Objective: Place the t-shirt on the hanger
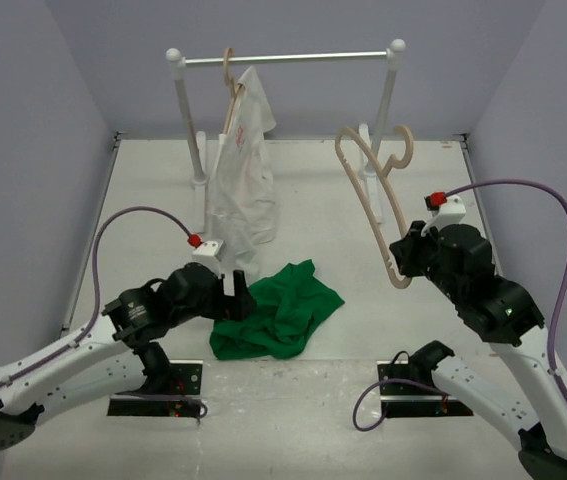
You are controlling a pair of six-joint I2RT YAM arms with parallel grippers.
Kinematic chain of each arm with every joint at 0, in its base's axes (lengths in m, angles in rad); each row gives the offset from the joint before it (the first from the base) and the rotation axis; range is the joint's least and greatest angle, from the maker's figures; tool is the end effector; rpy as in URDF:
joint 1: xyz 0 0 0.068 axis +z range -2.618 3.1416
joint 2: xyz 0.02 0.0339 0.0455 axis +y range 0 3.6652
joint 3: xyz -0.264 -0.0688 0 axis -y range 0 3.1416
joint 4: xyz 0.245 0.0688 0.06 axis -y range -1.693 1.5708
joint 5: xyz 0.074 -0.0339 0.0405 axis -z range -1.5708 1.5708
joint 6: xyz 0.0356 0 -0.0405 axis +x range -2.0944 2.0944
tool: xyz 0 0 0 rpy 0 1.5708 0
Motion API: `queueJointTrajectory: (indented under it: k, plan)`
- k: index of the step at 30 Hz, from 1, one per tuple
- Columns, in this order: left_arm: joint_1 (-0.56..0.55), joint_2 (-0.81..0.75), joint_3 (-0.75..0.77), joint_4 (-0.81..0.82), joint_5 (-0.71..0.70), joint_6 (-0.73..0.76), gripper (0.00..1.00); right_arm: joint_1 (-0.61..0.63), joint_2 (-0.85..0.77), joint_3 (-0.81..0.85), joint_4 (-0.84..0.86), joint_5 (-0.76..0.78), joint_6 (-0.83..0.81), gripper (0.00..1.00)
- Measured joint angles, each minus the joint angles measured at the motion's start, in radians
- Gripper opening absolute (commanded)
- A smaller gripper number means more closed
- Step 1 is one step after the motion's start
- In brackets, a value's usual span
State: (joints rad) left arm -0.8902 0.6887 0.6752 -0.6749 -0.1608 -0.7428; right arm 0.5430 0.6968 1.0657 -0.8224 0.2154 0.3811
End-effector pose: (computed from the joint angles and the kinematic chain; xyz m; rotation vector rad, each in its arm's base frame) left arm 0.0965 -0.1101 0.2686 0.0835 2.3412 -0.6765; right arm 0.1086 0.0566 0.3796 -0.0274 2.0324 0.3688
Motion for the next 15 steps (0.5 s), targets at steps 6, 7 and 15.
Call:
queueJointTrajectory:
  k: [6,7,15]
  plan:
    - [-0.333,0.179,0.001,-0.163,-0.255,-0.306,0.93,0.0,0.0,-0.021,-0.016,-0.049,-0.003,0.0]
    - [-0.368,0.204,0.003,-0.203,-0.292,-0.359,0.91,0.0,-0.003,-0.022,-0.019,-0.053,-0.006,0.0]
    - [-0.524,0.396,0.006,-0.338,-0.418,-0.602,0.58,0.0,-0.032,-0.023,-0.024,-0.068,-0.02,0.0]
